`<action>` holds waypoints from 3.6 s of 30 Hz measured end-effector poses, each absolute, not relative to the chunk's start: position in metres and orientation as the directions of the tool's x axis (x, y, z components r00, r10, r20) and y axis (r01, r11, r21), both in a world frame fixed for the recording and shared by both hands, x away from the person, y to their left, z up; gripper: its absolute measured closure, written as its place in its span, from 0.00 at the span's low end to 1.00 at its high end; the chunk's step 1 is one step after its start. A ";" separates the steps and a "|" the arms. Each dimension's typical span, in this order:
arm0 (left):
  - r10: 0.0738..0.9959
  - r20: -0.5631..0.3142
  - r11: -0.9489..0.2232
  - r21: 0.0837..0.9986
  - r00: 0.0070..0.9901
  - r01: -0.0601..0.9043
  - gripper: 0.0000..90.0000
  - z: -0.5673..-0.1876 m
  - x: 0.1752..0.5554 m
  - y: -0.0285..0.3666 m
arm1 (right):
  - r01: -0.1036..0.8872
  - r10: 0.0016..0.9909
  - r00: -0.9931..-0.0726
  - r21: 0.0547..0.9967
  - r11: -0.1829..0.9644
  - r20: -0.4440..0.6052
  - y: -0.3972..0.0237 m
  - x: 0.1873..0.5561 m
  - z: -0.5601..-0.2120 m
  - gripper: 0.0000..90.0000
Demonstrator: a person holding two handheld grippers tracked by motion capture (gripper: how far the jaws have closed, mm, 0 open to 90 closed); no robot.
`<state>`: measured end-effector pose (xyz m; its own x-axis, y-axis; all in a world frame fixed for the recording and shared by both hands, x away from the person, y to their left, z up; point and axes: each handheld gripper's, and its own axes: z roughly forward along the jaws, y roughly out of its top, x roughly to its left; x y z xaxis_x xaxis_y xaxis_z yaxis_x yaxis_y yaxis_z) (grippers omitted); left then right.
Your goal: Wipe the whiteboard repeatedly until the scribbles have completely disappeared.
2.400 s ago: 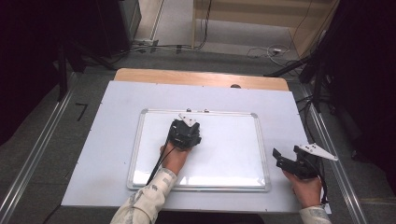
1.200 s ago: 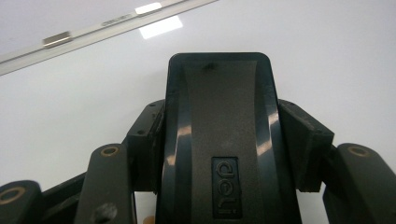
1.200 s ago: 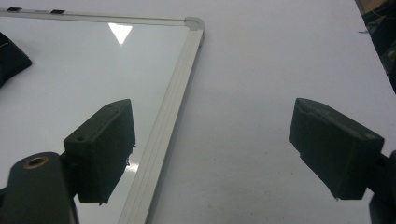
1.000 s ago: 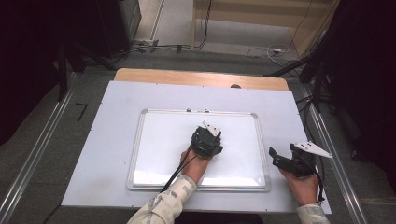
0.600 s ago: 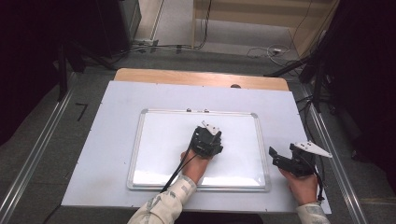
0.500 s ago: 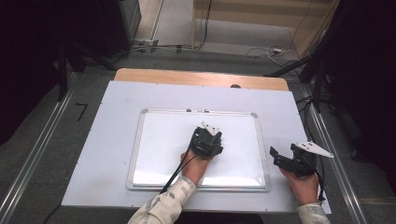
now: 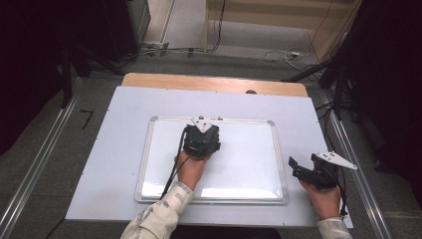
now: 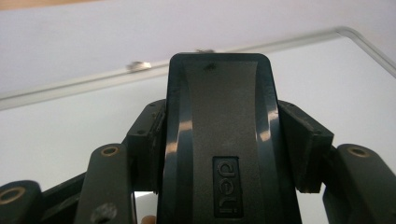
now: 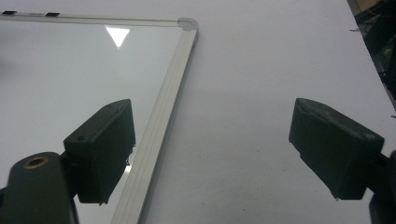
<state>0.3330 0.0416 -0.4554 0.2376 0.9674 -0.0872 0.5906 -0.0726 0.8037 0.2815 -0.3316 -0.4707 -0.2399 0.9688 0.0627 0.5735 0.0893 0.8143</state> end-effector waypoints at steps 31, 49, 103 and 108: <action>0.996 -0.090 0.089 0.797 -0.029 0.598 0.45 -0.456 0.357 0.145 | 0.575 0.970 -0.235 0.814 0.088 0.061 -0.332 0.282 -0.471 0.15; 0.995 -0.022 0.079 0.758 -0.095 0.648 0.45 -0.482 0.369 0.158 | 0.575 0.970 -0.234 0.813 0.087 0.061 -0.332 0.282 -0.471 0.15; 0.981 -0.180 0.116 0.829 0.065 0.547 0.24 -0.448 0.311 0.182 | 0.581 0.970 -0.239 0.808 0.097 0.055 -0.331 0.282 -0.474 0.15; 0.982 -0.178 0.114 0.832 0.067 0.543 0.24 -0.448 0.305 0.185 | 0.580 0.969 -0.242 0.809 0.097 0.057 -0.331 0.282 -0.473 0.15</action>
<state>0.3047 0.1847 -0.4476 0.0672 0.9817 -0.1780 0.5426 0.1138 0.8323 0.2819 -0.3312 -0.4734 -0.2417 0.9687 0.0566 0.5797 0.0973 0.8090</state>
